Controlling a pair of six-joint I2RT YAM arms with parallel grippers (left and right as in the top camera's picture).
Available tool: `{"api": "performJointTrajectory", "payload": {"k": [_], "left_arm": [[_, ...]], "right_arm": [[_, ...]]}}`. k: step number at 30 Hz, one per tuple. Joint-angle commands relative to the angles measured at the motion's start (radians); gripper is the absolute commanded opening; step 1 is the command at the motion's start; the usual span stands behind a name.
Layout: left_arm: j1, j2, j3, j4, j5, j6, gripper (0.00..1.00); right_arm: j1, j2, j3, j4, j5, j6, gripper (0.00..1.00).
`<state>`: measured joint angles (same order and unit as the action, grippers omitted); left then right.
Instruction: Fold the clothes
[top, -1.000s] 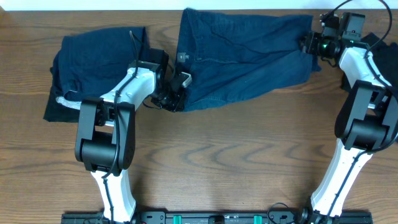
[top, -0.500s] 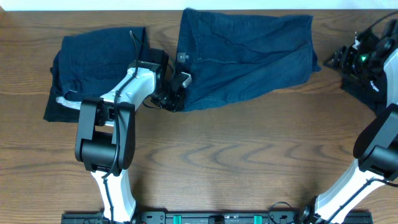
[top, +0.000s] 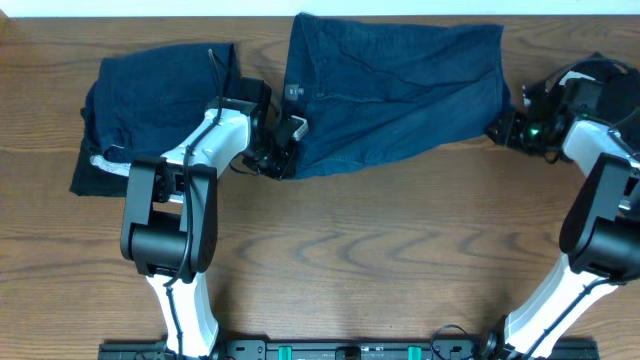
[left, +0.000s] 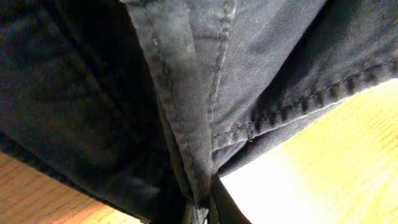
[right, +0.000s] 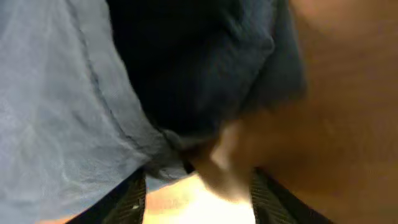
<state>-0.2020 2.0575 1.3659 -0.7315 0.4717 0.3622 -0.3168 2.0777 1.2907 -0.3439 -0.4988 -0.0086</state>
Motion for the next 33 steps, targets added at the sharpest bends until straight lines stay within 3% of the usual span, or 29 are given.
{"api": "performJointTrajectory", "payload": {"k": [1,6,10,12,16,17,33], "left_arm": [[0.007,0.014,-0.005,-0.003,-0.012,-0.006,0.08],[0.007,0.014,-0.005,-0.003,-0.012,-0.006,0.08],[0.007,0.014,-0.005,-0.003,-0.012,-0.006,0.08],[0.007,0.014,-0.005,-0.003,-0.012,-0.006,0.08],[0.007,0.014,-0.005,-0.004,-0.012,-0.006,0.08],[0.007,0.014,-0.005,-0.004,-0.012,-0.006,0.08],[0.007,0.014,-0.005,-0.012,-0.012,-0.01,0.08]], "right_arm": [[0.036,0.01,-0.06,0.05,-0.003,-0.005,0.56],[0.067,0.01,-0.105,0.122,-0.003,-0.004,0.57],[0.079,0.01,-0.107,0.115,-0.007,-0.001,0.51],[0.079,0.01,-0.107,0.111,-0.007,0.019,0.4],[0.068,0.004,-0.097,0.08,-0.007,0.053,0.04],[0.063,-0.002,-0.089,0.063,-0.007,0.059,0.01],[0.01,-0.459,-0.001,-0.276,0.003,0.082,0.01]]}}
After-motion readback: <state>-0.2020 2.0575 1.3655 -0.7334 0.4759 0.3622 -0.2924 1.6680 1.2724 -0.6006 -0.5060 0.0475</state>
